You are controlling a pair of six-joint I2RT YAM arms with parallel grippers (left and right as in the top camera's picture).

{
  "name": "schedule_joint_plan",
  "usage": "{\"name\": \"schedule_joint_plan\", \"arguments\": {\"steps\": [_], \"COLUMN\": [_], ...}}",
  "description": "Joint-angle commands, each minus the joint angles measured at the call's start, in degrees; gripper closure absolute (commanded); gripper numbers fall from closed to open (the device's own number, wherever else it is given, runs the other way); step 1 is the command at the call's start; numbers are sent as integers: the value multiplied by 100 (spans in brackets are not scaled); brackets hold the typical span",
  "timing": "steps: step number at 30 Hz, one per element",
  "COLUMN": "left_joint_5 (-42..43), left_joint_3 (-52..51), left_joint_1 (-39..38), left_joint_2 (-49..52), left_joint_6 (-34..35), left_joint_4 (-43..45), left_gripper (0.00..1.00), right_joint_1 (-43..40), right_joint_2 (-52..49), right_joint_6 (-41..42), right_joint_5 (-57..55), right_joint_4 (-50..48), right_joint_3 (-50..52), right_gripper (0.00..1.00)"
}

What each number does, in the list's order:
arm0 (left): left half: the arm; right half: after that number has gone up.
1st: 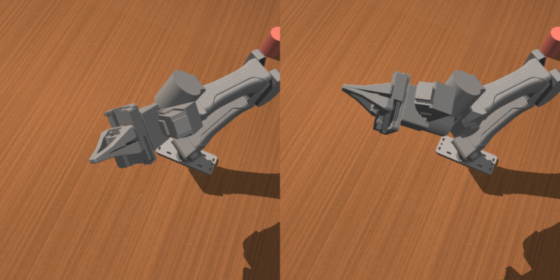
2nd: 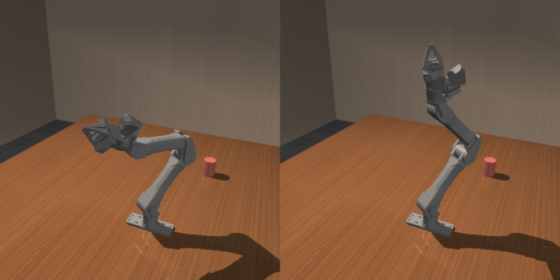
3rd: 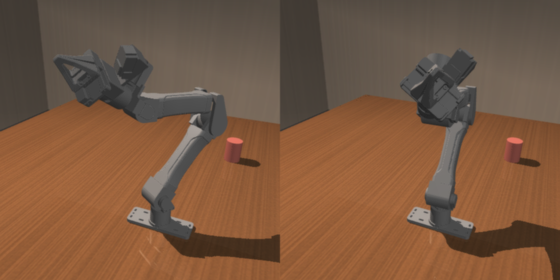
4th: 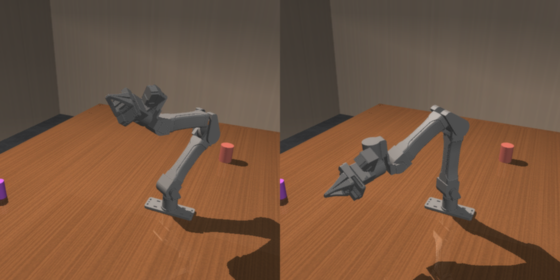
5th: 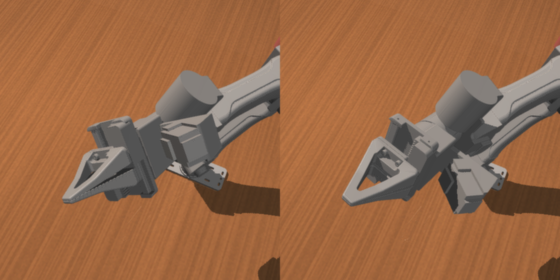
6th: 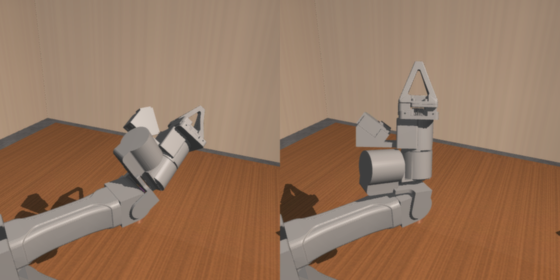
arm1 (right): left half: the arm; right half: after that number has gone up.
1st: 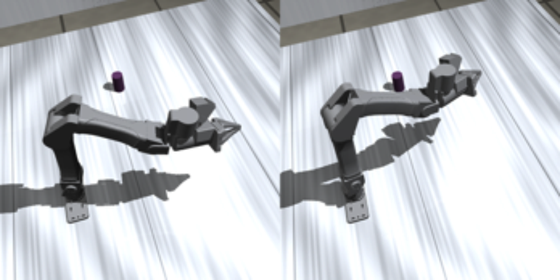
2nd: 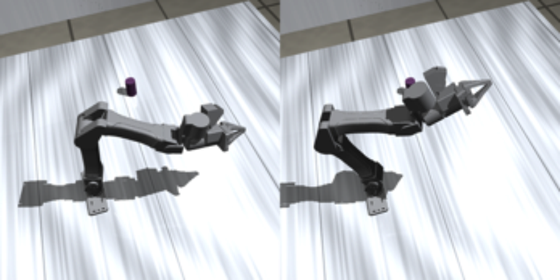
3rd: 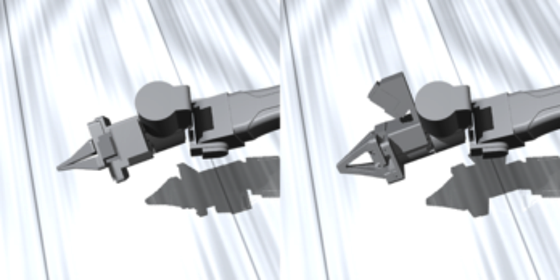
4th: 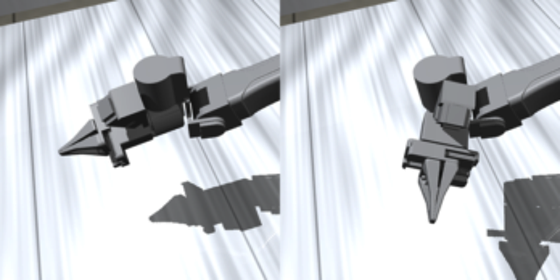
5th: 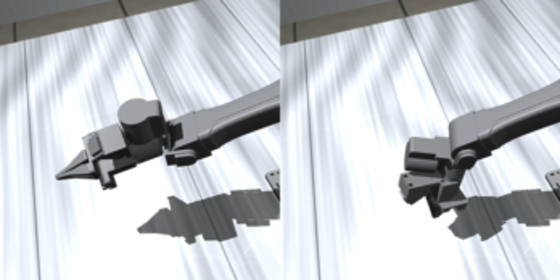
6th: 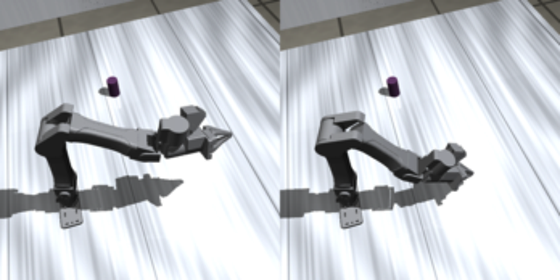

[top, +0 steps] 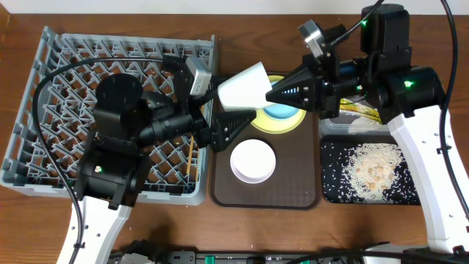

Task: Sort waste into correct bins and load items into the dishwasher
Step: 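Grasp the white cup with the left gripper and release the right gripper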

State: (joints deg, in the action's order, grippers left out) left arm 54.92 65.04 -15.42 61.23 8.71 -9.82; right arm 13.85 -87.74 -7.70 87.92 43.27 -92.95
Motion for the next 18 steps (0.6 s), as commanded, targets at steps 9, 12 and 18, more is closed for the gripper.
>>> {"name": "schedule_joint_plan", "arguments": {"steps": [9,12,18], "left_joint_5": [166,164,26], "left_joint_3": [92,92,92], "left_joint_1": [28,31,72], "left_joint_2": [-15,-17,-17], "left_joint_6": [-74,-74,-72], "left_joint_4": [55,55,-9], "left_gripper": [38,42,54], "right_joint_1": [70,70,-179], "right_joint_2": [11,11,11], "right_joint_6": [234,234,715], "right_joint_5": [149,149,149], "right_joint_4": [-129,-155,-730], "right_joint_3": [-26,-26,-26], "right_gripper": [99,96,69]}}
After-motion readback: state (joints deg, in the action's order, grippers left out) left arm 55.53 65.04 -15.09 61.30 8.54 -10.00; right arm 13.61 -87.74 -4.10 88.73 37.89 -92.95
